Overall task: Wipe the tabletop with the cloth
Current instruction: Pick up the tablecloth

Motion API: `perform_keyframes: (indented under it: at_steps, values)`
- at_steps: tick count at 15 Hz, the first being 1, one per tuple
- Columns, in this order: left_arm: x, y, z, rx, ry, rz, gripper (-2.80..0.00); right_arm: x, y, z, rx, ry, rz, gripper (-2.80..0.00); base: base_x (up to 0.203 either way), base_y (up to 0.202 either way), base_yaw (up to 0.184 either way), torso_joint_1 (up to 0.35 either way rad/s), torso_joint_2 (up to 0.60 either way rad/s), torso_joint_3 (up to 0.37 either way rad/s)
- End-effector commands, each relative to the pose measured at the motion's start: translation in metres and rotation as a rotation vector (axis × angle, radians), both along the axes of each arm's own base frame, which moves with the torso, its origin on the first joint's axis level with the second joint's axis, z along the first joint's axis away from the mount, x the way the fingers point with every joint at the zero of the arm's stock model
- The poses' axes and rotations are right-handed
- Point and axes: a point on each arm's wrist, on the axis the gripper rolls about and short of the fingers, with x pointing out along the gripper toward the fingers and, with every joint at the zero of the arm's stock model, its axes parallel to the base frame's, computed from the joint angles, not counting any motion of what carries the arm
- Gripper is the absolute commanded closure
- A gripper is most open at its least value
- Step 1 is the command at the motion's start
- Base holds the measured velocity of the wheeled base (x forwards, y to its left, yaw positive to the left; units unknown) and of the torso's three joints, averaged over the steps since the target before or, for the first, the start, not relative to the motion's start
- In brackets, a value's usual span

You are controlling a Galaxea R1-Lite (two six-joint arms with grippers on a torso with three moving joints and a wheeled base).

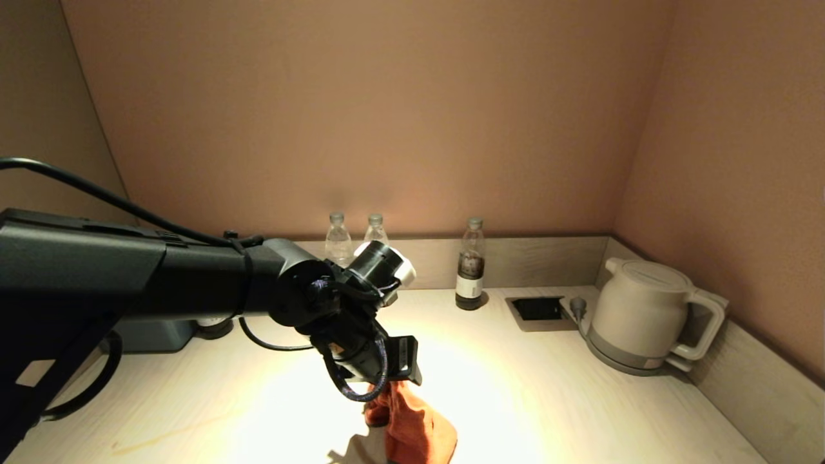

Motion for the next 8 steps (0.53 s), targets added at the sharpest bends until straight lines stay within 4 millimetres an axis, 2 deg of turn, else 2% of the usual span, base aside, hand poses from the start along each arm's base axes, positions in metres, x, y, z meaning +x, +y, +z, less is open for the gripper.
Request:
perform_keyframes:
  at_steps: [1, 4, 8]
  values:
    - [0.001, -0.009, -0.014, 0.023, 0.024, -0.011, -2.8, 0.0, 0.0, 0.0, 0.0, 0.001, -0.001, 0.0, 0.0, 0.0, 0.0, 0.0, 0.0, 0.0]
    - [0.0, -0.014, -0.033, 0.081, 0.063, -0.043, -2.8, 0.0, 0.0, 0.0, 0.0, 0.001, -0.001, 0.0, 0.0, 0.0, 0.0, 0.0, 0.0, 0.0]
    - [0.002, -0.015, -0.038, 0.117, 0.092, -0.047, -2.8, 0.0, 0.0, 0.0, 0.0, 0.001, -0.001, 0.0, 0.0, 0.0, 0.0, 0.0, 0.0, 0.0]
